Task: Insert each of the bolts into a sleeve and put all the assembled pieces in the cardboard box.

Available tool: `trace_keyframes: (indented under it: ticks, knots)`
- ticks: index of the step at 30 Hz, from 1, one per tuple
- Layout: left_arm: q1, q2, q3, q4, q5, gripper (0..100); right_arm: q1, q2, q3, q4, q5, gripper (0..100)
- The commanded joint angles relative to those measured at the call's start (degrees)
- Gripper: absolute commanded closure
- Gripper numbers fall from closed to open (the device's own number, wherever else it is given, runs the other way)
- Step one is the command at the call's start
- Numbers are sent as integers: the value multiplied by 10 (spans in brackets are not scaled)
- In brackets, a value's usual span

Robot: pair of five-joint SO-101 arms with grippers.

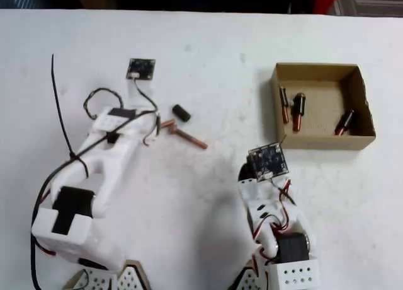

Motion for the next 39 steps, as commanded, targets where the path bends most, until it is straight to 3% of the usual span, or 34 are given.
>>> trace_keyframes:
  ticks: [1,15,21,39]
  knots:
    - [15,-3,-11,1,-7,977,7,-6,-4,-16,-2,980]
    - [16,-3,47,2,-7,977,7,-6,-4,-15,-2,979]
    - [22,-4,41,40,-7,978,7,-6,-4,-15,-2,978]
    - [-37,0,42,-123,-8,977,7,-6,-4,-15,-2,978]
